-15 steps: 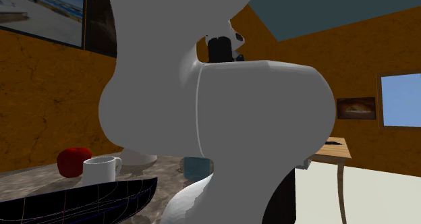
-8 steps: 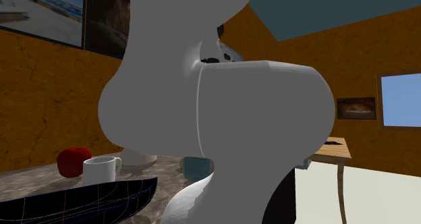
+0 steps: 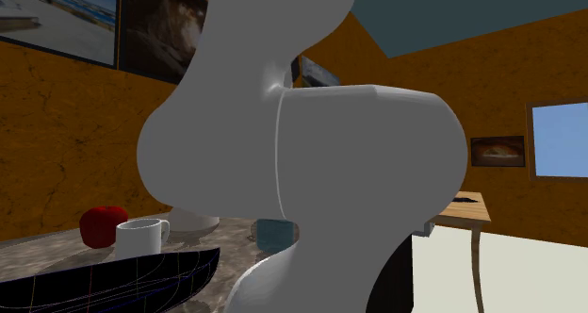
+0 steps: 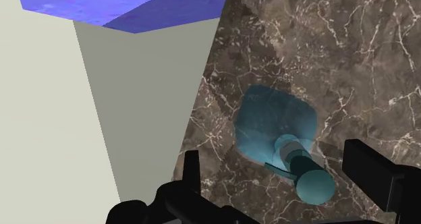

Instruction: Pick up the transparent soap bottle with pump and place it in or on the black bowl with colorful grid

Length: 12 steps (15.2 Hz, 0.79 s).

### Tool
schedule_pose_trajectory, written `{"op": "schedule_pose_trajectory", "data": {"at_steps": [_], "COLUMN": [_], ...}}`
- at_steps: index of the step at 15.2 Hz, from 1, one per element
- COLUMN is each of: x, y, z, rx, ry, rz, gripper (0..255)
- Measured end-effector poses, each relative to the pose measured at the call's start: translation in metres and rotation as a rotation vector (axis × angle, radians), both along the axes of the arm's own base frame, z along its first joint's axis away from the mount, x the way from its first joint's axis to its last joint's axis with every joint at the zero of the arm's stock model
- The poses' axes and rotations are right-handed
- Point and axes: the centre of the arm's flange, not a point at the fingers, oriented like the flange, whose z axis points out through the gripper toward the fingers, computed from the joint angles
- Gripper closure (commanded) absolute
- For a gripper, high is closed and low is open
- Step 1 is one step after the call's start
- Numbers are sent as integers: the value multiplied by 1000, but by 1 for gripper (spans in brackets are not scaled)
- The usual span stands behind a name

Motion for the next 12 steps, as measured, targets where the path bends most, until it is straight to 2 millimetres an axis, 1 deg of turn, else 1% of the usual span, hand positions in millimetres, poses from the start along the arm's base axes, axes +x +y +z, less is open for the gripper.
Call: {"op": "schedule_pose_trajectory", "data": {"at_steps": [2, 4, 9, 12], "x": [22, 34, 36, 34], "y": [13, 21, 22, 21], "z": [-8, -16, -43, -54], "rx": [1, 1, 1, 1], "ry": [-4, -7, -8, -8], "rz": [-8, -14, -16, -16], "gripper": [0, 0, 0, 0]}}
